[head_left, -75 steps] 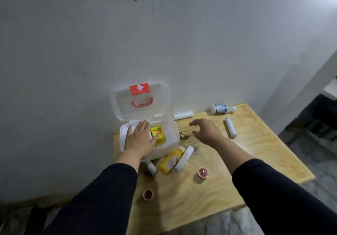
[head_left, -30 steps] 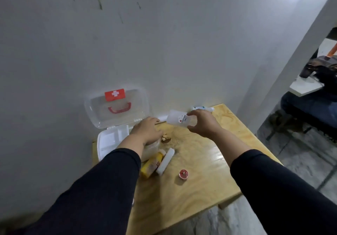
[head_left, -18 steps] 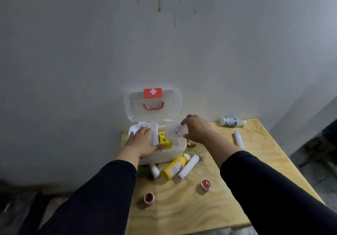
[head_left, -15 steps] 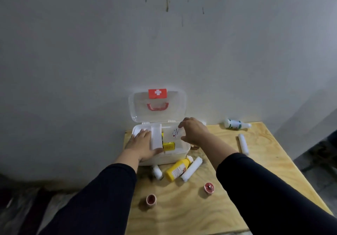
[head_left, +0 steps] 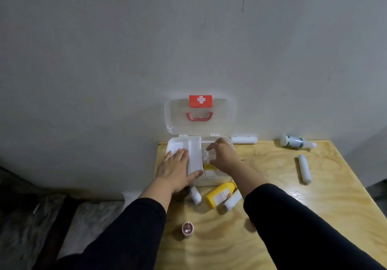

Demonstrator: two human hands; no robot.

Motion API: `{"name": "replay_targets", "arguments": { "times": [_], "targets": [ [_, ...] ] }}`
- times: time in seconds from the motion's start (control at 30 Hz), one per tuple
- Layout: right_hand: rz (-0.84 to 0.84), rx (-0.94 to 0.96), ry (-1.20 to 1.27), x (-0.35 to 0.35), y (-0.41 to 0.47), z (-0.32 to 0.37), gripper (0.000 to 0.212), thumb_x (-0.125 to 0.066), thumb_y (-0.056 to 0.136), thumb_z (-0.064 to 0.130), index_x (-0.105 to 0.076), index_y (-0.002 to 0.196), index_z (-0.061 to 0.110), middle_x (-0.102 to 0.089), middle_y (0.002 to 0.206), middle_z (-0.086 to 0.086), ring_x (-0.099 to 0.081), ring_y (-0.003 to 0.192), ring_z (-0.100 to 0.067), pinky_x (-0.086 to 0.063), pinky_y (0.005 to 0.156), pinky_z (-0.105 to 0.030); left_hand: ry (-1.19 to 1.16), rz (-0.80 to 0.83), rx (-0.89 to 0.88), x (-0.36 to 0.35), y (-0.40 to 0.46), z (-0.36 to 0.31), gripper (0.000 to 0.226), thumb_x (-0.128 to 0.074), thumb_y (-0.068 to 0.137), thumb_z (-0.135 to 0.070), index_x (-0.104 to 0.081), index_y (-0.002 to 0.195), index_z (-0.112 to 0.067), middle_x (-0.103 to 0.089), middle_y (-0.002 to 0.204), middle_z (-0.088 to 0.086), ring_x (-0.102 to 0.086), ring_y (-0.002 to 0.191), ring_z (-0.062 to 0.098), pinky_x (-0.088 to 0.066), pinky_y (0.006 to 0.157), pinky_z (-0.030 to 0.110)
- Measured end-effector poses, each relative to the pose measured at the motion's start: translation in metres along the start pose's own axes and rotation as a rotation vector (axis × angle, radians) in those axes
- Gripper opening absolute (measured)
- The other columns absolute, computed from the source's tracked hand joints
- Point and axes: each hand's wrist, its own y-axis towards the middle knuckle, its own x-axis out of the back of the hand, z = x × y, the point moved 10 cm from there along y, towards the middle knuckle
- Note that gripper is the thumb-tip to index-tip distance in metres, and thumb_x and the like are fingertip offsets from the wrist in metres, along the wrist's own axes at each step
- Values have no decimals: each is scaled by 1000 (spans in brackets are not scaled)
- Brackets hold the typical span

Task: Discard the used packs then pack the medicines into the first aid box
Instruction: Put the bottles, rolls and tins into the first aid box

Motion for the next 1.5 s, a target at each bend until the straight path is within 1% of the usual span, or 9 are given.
{"name": "replay_targets", "arguments": {
  "times": [0.23,0.43,0.73,0.87,1.0,1.07,1.17,1.33,1.5],
  "targets": [
    [-15,-7,74,1,-4,11,45,-67,84,8,-57,127,17,-53,136,-5,-54,120,-22,-41,103,-29,31,11,-9,-5,4,2,91,-22,90,-71,-1,156,-12,-1,165,3,1,152,17,4,124,37],
    [-204,-50,155,51,-35,-19,34,-62,85,6,-64,118,14,-62,120,-9,-58,111,-24,-44,93,-28,48,9,-18,-7,3,2,91,-19,90,-71,-1,156,-10,-1,165,4,1,152,18,3,123,38],
    [-188,-441,244,40,-86,-99,30,-53,88,4,-64,116,9,-65,114,-13,-64,95,-28,-48,63,-24,80,3,-13,-9,6,2,90,-19,91,-70,-2,155,-9,-2,165,5,-1,152,18,2,124,40],
    [-117,-581,395,-4,-89,-109,35,-50,82,-2,-66,112,6,-70,101,-18,-70,88,-33,-60,77,-44,88,-5,-18,-10,7,3,90,-17,91,-70,-1,155,-10,-2,165,5,-1,152,18,2,124,41],
    [-131,-607,395,-30,-79,-109,22,-51,79,6,-65,96,9,-69,92,-14,-70,85,-32,-61,73,-42,85,-10,-25,-10,5,2,89,-17,91,-70,-1,156,-10,-1,165,4,1,152,18,3,124,39],
    [-116,-637,348,-36,-75,-109,13,-49,79,7,-62,80,9,-67,84,-14,-68,74,-29,-58,60,-32,85,-13,-25,-11,5,3,89,-16,91,-70,-1,156,-11,-1,165,4,1,152,17,4,123,38],
    [-88,-667,273,-39,-72,-109,16,-50,82,8,-54,68,13,-62,77,-10,-54,63,-25,-36,44,-23,77,-10,-25,-12,6,3,90,-16,91,-70,0,156,-11,0,165,4,3,152,17,5,122,38],
    [-80,-695,191,-38,-67,-113,14,-48,84,9,-54,72,14,-58,77,-6,-53,65,-23,-37,51,-26,75,-8,-25,-12,5,3,90,-16,90,-70,2,155,-11,1,165,3,3,152,17,6,122,38],
    [-97,-736,300,-34,-69,-116,34,-48,84,8,-40,52,15,-44,56,-1,-38,47,-16,-28,42,-23,82,-2,-29,-12,6,3,90,-15,90,-71,2,155,-11,2,165,4,4,152,18,7,122,39]
  ]
}}
